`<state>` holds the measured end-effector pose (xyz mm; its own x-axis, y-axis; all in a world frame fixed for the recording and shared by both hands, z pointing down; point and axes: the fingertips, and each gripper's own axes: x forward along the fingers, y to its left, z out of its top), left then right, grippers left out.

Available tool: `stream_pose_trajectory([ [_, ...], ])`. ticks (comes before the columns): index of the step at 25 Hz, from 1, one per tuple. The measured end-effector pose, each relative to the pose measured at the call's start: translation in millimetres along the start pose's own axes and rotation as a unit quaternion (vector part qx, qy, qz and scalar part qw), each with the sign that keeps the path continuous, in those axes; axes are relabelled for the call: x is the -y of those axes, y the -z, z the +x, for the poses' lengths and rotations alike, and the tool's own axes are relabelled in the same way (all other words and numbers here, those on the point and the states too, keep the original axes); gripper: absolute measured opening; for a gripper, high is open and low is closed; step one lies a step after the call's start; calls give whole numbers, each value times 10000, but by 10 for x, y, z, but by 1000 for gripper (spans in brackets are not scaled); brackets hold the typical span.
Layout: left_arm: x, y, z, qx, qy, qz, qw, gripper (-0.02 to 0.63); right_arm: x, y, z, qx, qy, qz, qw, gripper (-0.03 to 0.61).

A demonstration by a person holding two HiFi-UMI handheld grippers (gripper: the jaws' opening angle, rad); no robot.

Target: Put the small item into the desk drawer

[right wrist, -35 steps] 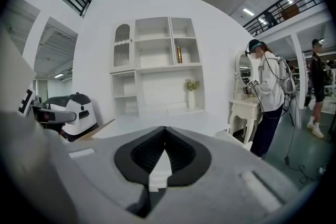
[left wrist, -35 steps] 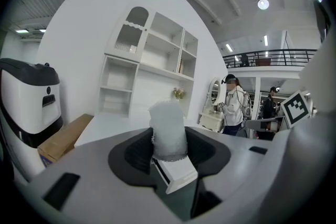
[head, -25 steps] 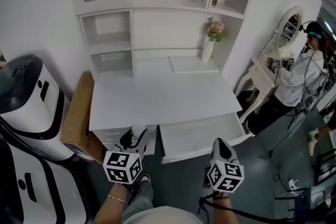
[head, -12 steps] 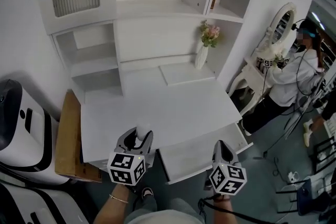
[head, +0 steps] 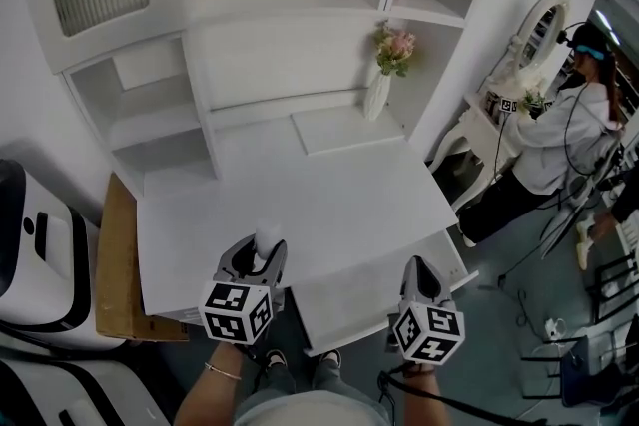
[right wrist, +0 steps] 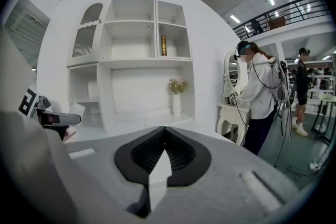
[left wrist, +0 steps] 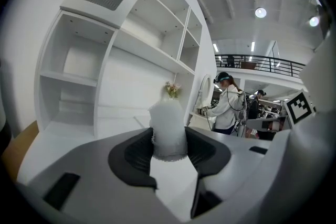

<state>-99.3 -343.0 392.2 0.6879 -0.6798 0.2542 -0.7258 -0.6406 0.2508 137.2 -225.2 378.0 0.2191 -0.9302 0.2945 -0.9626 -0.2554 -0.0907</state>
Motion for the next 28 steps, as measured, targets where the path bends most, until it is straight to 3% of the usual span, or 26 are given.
stream_pose_trajectory([
  [11,301,86,305,-192,220,171,9994,169,437,38,21,-92,276,162,9994,5],
  [19,798,230,638,-481,910,351,9941,170,916,114,-274,-97,960,359,9947,5],
  [28,1514,416,913,-862,1685,606,9800,170,1442,196,-751,-79,1661,628,9841,5],
])
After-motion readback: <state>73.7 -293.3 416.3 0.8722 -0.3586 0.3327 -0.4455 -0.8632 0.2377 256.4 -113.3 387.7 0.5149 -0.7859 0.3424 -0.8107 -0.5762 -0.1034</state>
